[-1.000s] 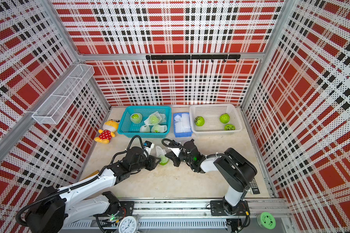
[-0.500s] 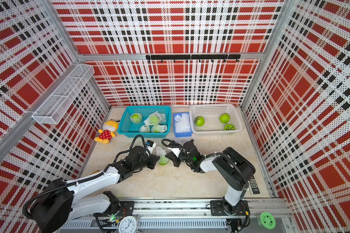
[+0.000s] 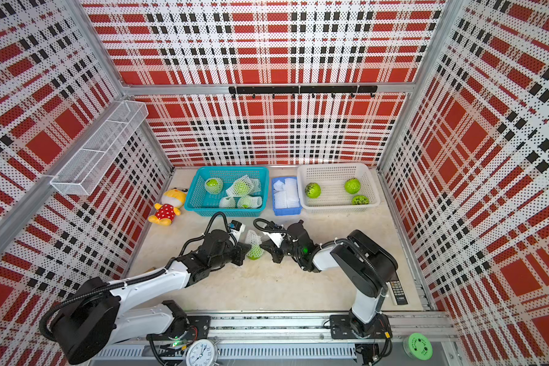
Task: Sleeve custard apples in foam nets
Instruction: Put on the foam net on the custard apple.
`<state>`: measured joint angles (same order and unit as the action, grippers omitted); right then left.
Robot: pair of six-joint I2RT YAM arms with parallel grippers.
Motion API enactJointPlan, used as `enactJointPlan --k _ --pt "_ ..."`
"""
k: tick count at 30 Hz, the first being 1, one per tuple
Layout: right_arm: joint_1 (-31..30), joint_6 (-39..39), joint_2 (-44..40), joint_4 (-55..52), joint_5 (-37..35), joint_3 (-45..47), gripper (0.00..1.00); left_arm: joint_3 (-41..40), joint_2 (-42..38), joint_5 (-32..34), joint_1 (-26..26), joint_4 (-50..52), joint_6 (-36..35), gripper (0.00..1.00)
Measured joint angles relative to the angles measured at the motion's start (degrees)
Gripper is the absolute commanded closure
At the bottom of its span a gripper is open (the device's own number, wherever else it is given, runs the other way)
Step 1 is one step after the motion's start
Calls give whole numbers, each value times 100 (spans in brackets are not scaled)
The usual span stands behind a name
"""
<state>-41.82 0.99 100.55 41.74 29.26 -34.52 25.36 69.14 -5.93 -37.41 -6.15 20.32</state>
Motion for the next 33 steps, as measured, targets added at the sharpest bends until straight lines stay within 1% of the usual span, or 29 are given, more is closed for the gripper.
enactJointPlan --k 4,6,8,10,11,14,17,24,33 --pt "0 9 -2 26 -20 70 100 -37 -24 28 -15 -48 26 99" --pt "0 9 0 28 -24 92 100 -92 -57 46 -26 -81 44 91" --pt "0 9 -2 28 -26 98 100 -164 -140 76 -37 -94 66 72" --pt "0 9 -2 28 -26 98 100 -232 -214 92 -52 -96 96 61" --pt "0 9 -2 28 -24 98 100 -258 -236 90 -59 -96 109 56" --pt "0 7 -2 28 -24 98 100 -295 -260 90 -63 -94 136 49" --pt "-2 7 -2 28 -22 98 100 -297 -269 90 -63 -96 153 48" --pt "-59 9 -2 28 -24 98 100 -341 -269 81 -79 -98 166 51" --pt "-151 11 -2 59 -120 188 100 -660 -494 81 -168 -103 254 55"
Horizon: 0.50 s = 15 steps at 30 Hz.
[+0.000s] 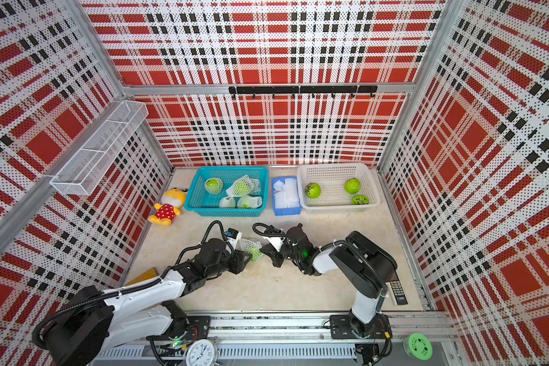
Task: Sleeve custard apples in foam nets
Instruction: Put on the foam net on the custard apple.
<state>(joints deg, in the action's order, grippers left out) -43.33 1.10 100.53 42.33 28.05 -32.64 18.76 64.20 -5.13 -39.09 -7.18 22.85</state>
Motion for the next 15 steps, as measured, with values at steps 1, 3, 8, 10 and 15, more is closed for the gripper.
enactJointPlan --k 1,3,8,10,15 --pt "0 7 0 0 -24 7 100 -33 -11 0 -2 2 7 55" --pt "0 22 2 0 -72 20 100 -90 -22 9 -7 7 15 55" --pt "0 22 103 39 -162 22 100 -111 -35 11 -11 20 26 56" --pt "0 20 166 33 -170 22 100 -111 -39 22 -11 20 28 56" --pt "0 20 195 37 -181 22 100 -111 -39 70 -11 17 33 57"
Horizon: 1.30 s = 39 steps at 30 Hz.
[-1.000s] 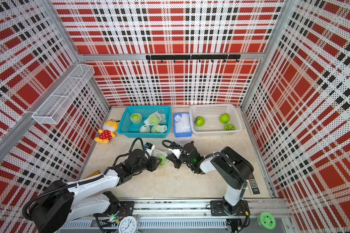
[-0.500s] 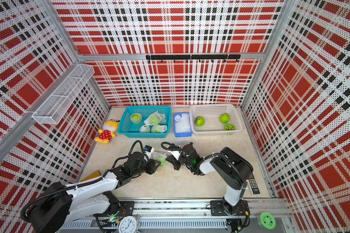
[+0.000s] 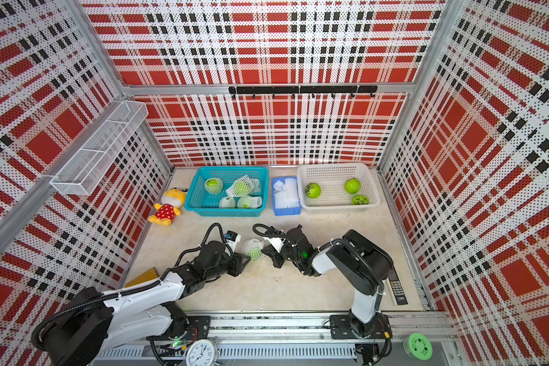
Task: Sleeve custard apples in foam nets
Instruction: Put on the foam net on the custard apple.
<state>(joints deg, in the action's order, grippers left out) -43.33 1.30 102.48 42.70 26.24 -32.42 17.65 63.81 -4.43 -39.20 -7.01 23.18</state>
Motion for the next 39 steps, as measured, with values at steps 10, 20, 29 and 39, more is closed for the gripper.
enactJointPlan --k 10,20,29,39 --pt "0 -74 0 -98 11 -55 100 74 -1001 411 2 411 85 49" --pt "2 -197 0 -251 52 -177 100 334 -1300 511 236 925 -90 59" --pt "2 -284 0 -334 114 -273 100 326 -741 444 208 654 -437 65" --pt "2 -389 -13 -522 201 -490 100 144 -732 542 -2 291 -299 11"
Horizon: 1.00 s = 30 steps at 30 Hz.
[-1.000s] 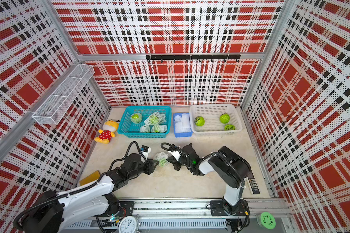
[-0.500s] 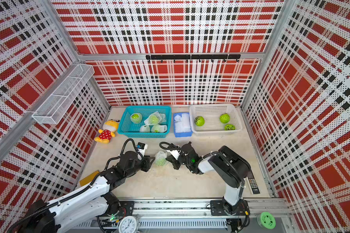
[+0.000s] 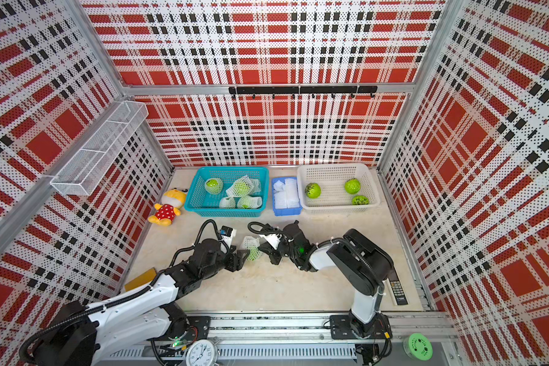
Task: Sleeve custard apples in foam nets
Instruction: Put on the foam net on the custard apple.
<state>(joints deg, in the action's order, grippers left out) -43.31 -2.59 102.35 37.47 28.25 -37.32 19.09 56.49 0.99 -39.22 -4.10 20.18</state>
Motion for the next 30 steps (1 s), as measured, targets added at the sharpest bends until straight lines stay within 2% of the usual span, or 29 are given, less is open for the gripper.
enactJointPlan --k 3,10,21,30 --pt "0 -52 0 -85 20 -59 100 -133 -221 76 -76 -105 24 7" --pt "2 -87 0 -173 50 -146 100 -223 -120 162 -138 -299 11 7" --pt "4 -109 0 -376 138 -271 100 -223 999 254 -149 -1224 -293 18" --pt "4 -111 0 -514 173 -317 97 -221 1436 260 -149 -1908 -531 23"
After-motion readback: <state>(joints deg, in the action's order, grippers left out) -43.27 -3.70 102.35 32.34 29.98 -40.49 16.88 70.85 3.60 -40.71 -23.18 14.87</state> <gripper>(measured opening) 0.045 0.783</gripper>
